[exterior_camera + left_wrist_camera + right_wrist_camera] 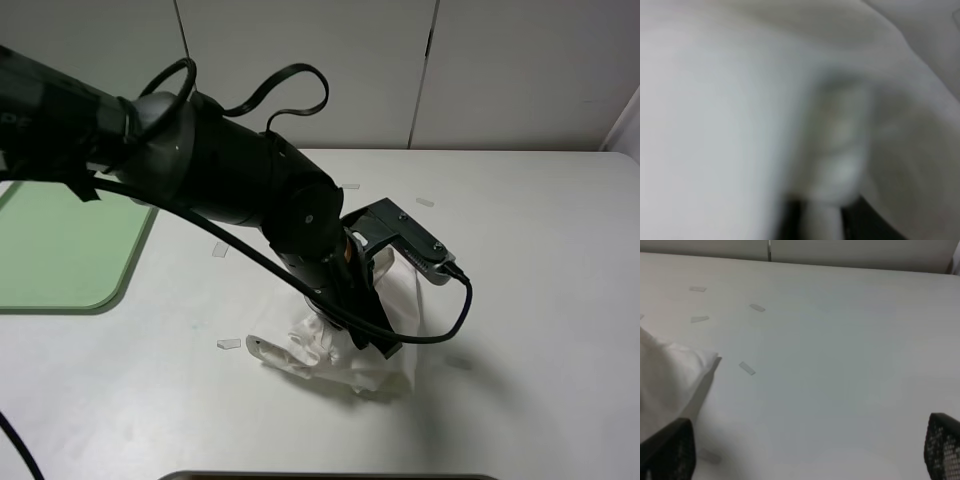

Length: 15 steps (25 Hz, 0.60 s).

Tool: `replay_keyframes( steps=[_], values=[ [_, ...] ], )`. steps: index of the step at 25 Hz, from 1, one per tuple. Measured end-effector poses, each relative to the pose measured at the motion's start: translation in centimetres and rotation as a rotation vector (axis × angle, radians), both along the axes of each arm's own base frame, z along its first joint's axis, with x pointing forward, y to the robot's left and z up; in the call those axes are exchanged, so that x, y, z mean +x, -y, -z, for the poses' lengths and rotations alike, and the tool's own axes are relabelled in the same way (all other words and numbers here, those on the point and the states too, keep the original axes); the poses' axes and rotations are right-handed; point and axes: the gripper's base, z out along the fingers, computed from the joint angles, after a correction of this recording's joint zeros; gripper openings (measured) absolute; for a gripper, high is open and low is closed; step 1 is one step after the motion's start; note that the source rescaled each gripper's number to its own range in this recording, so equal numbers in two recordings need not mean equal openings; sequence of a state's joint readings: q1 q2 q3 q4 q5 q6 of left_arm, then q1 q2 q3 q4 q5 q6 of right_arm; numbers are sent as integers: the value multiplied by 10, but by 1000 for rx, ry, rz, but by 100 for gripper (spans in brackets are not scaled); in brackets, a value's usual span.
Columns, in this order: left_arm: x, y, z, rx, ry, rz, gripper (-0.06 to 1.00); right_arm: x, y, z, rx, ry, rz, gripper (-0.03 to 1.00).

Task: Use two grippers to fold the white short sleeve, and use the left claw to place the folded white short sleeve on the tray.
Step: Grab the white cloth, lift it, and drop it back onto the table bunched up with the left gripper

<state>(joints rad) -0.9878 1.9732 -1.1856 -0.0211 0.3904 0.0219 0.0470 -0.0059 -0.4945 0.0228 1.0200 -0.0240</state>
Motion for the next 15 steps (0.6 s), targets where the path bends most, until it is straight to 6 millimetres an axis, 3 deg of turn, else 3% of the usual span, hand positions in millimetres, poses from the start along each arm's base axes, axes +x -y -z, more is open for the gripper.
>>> replay_keyframes(
  steps=[4, 5, 6, 8, 12, 15],
  values=[
    [0, 2, 6, 1, -2, -1, 12, 0, 0, 0, 0, 0, 0, 100],
    [1, 3, 12, -1, -1, -2, 21, 0, 0, 0, 0, 0, 0, 100],
    [1, 4, 13, -7, -1, -7, 50, 0, 0, 0, 0, 0, 0, 100],
    [2, 7, 13, -38, 5, -36, 87, 0, 0, 0, 0, 0, 0, 100],
    [4, 11, 4, -20, -8, -29, 98, 0, 0, 0, 0, 0, 0, 100],
    [6, 16, -20, 3, -27, -15, 99, 0, 0, 0, 0, 0, 0, 100]
  ],
)
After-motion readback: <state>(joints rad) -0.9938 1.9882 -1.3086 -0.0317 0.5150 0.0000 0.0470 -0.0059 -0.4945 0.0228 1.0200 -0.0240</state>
